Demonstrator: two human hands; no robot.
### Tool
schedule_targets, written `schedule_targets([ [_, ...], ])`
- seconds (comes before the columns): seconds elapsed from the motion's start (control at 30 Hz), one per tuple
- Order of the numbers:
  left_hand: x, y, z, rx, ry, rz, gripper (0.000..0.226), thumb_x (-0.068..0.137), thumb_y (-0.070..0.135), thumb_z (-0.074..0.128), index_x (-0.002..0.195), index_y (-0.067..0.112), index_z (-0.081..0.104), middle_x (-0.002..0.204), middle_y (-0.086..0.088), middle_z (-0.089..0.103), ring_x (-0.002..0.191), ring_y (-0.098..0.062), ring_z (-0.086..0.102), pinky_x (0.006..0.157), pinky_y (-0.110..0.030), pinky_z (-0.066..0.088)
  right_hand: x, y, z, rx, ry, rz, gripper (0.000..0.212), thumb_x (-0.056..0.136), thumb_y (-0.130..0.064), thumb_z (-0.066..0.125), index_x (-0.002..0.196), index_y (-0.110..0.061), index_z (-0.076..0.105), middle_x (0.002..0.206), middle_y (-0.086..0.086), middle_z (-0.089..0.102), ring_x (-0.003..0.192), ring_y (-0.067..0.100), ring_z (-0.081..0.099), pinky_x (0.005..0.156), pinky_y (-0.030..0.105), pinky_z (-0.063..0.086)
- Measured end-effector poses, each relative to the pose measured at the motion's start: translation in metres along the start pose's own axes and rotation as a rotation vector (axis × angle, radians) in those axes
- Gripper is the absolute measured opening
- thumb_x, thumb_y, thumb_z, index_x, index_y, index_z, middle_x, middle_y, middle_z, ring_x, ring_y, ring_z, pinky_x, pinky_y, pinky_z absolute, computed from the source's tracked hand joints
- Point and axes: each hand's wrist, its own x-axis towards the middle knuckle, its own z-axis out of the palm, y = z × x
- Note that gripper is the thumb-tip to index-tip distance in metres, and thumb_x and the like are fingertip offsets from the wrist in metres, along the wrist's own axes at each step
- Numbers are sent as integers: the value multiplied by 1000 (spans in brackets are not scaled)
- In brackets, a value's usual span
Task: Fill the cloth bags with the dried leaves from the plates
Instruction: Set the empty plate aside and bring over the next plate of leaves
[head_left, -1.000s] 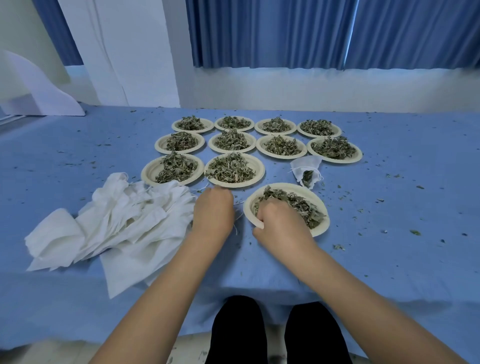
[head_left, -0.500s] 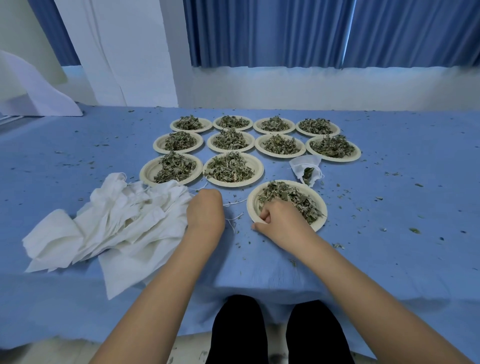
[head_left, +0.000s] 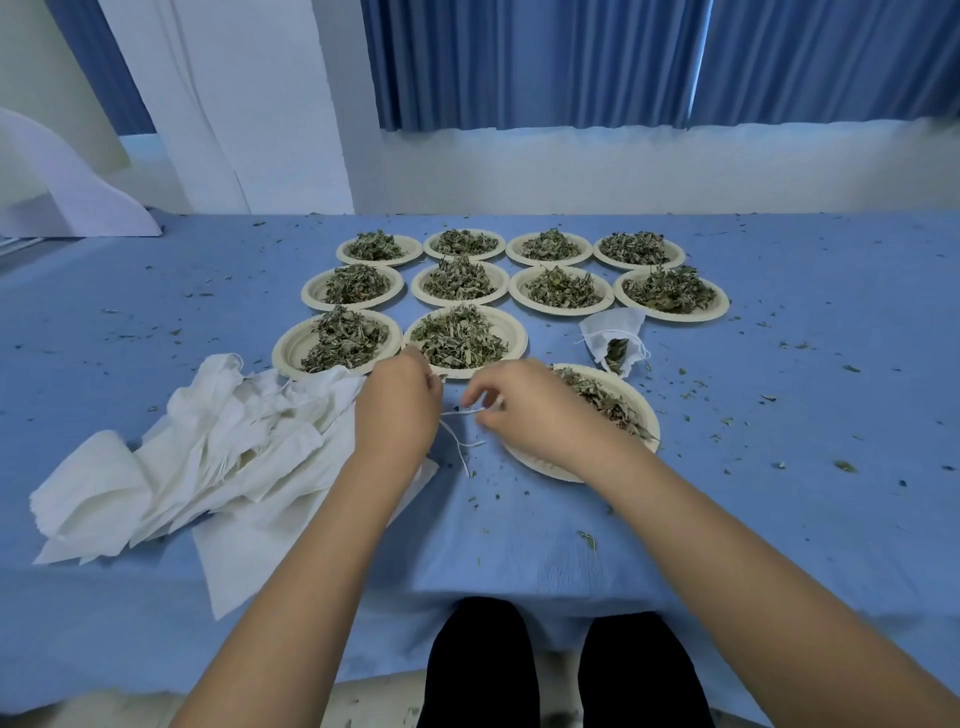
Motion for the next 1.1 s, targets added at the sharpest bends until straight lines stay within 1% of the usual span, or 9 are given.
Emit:
schedule_targets([
  [0.07,0,-2,2,-44,30,2,10,92,3,49,90,-2,58,80,-19,61,72,-34,57,61,-40,44,19,-4,17,-124,-126,-36,16,85,-5,62,96,-14,68,96,1,62,86,18,60,77,30,49],
  [0.2,-1,-7,-2,-194,140,35,7,96,6,53,90,4,57,78,-10,60,73,-25,57,66,-37,46,42,-9,35,-243,-178,-53,17,85,-1,56,80,-18,53,77,3,49,75,26,53,65,33,44],
  [0.37,5,3,-20,-476,224,60,7,93,7,61,86,6,62,71,7,59,61,4,57,59,-6,41,46,-13,19,446,17,90,26,94,-11,47,72,-16,61,66,-4,64,57,11,56,54,23,44],
  [0.5,16,20,-24,-623,208,40,7,92,11,63,85,9,66,77,2,67,70,-4,61,67,-17,48,34,-13,-1,851,-50,115,20,93,-17,53,75,-11,58,58,-10,61,56,8,62,56,25,51],
  [0.63,22,33,-18,-690,162,77,8,91,10,64,83,13,66,76,2,67,70,-12,63,70,-24,51,25,0,-20,767,36,177,4,86,-3,63,85,-3,67,66,6,68,53,13,62,54,27,53],
  [0.73,25,28,-7,-531,128,145,6,90,11,66,96,13,65,79,5,65,70,-9,61,69,-24,53,22,14,-36,646,165,257,11,87,-1,62,84,10,66,67,14,61,47,10,53,49,23,47],
  [0.87,17,0,15,-198,-226,156,21,88,14,68,107,15,60,91,3,63,75,-11,59,64,-20,48,18,31,-47,539,332,238,31,88,-7,63,60,-4,52,43,-8,32,36,5,25,42,18,25],
  [0.97,2,-23,23,-19,-348,267,9,87,7,64,93,13,59,94,2,59,82,-17,60,73,-29,50,18,39,-50,597,443,241,24,89,-11,64,67,-1,60,47,-3,50,45,4,38,51,15,34],
  [1.1,11,-40,10,128,-343,270,9,90,10,62,98,11,59,95,0,52,87,-24,60,76,-37,50,21,48,-54,676,564,214,17,91,-8,61,84,7,67,82,25,65,67,14,53,67,25,39],
])
